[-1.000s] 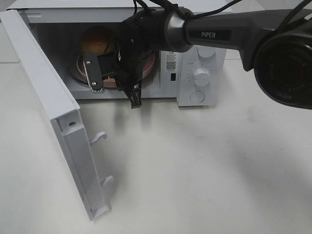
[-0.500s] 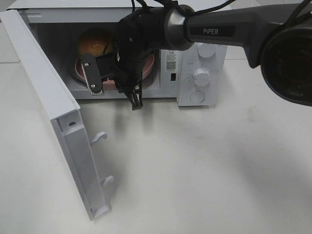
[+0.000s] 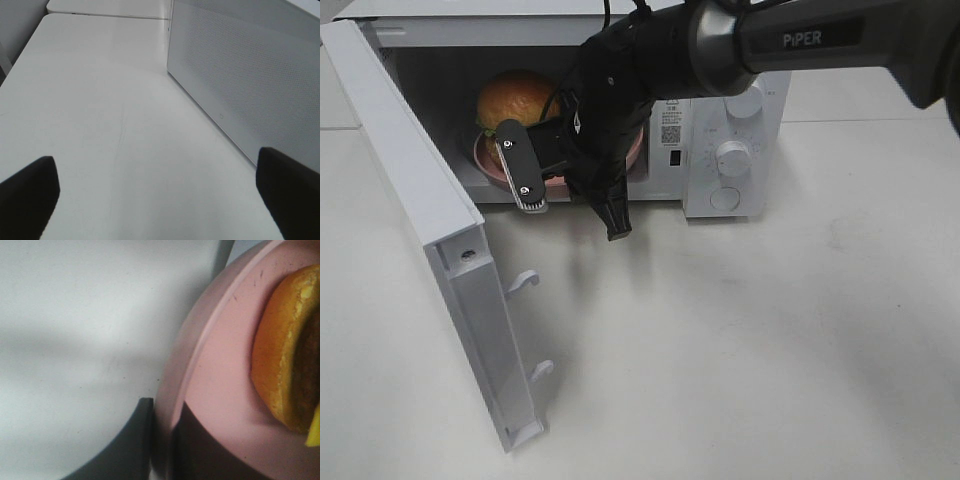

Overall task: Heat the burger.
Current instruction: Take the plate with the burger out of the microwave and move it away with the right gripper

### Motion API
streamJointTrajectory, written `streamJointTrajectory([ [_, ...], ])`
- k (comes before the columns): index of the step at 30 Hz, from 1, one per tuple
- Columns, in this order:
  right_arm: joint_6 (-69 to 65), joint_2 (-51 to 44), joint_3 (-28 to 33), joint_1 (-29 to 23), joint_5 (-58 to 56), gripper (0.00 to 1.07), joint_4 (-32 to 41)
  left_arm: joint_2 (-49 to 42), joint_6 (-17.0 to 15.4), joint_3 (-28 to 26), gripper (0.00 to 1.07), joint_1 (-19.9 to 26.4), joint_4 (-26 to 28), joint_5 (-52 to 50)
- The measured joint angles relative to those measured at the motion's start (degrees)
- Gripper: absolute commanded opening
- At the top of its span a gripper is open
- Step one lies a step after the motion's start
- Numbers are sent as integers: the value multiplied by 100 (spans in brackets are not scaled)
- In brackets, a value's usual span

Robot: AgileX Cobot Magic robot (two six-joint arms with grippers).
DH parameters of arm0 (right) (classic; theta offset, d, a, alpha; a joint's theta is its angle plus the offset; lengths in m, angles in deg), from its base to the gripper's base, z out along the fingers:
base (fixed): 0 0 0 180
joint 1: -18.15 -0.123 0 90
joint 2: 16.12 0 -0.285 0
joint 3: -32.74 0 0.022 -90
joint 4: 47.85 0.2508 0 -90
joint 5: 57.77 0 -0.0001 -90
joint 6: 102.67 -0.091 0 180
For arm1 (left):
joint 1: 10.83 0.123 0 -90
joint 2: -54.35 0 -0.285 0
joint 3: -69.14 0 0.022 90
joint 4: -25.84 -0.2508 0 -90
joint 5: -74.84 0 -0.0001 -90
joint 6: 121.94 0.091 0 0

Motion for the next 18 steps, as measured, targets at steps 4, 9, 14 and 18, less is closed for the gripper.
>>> streamJointTrajectory([
  [4, 17, -327, 504, 0, 258, 0, 23, 0, 0, 0, 100, 0, 0, 0],
  [9, 97, -665, 1054, -6, 653, 0, 40, 0, 0, 0, 100, 0, 0, 0],
  [14, 149, -1020, 1564, -11, 974, 0, 40, 0, 0, 0, 100, 0, 0, 0],
  [18, 155, -1215, 1851, -52, 1106, 0, 40, 0, 0, 0, 100, 0, 0, 0],
])
